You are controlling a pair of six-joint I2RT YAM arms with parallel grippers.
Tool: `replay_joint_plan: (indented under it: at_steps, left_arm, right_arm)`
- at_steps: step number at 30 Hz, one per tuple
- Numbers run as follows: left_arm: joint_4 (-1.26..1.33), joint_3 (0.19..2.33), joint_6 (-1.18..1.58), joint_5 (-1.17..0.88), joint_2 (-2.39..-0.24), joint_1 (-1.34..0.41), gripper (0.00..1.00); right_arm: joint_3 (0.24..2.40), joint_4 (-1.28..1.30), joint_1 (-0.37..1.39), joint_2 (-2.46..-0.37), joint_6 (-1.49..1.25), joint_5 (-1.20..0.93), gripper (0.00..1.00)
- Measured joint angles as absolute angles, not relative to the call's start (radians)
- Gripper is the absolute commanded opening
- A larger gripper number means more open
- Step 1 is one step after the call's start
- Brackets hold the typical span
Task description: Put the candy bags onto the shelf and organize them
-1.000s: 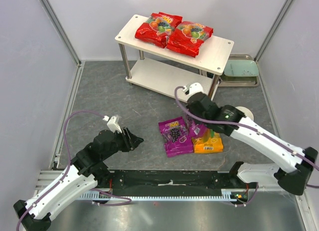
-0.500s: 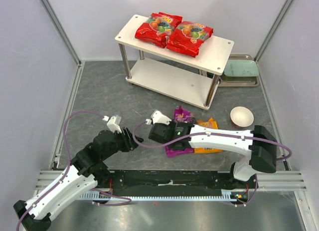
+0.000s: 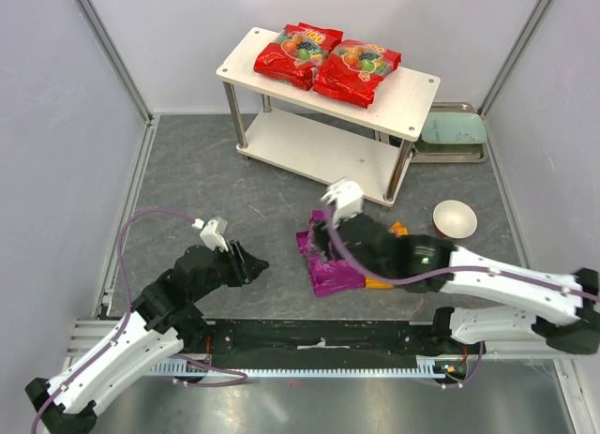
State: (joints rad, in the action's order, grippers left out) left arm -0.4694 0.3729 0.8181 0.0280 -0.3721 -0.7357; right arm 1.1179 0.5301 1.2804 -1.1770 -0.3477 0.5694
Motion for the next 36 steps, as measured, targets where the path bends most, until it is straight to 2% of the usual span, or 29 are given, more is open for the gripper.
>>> replay_joint_plan:
  at_steps: [4,6,8,11,20,25,28,36]
  left_arm:
    - [-0.467,0.373,0.818,0.026,-0.378,-0.736,0.49]
    - [-0.463,0.373,0.818,0.025,-0.386,-0.736,0.48]
    - [-0.461,0.373,0.818,0.025,-0.393,-0.736,0.48]
    - [-0.457,0.373,0.818,0.023,-0.399,-0.736,0.48]
    - [-0.438,0.373,0.818,0.021,-0.422,-0.736,0.48]
    - [-0.435,0.376,0.818,0.018,-0.44,-0.736,0.48]
    - [-0.432,0.377,0.818,0.017,-0.437,-0.736,0.48]
    - [-0.432,0.377,0.818,0.017,-0.423,-0.736,0.48]
  right_arm:
    - [1.057,0.505,1.12,-1.031,-0.424,0.61,0.74]
    - [0.99,0.506,1.029,-0.983,-0.474,0.626,0.79]
    - [0.913,0.513,0.977,-0.958,-0.525,0.627,0.9]
    - [0.804,0.509,0.944,-0.935,-0.595,0.615,0.96]
    - [0.556,0.345,0.843,-0.739,-0.758,0.496,0.98]
    - [0.457,0.204,0.784,-0.731,-0.82,0.386,0.95]
    - [0.377,0.106,0.748,-0.738,-0.866,0.306,0.9]
    - [0.253,-0.146,0.69,-0.791,-0.961,0.125,0.65]
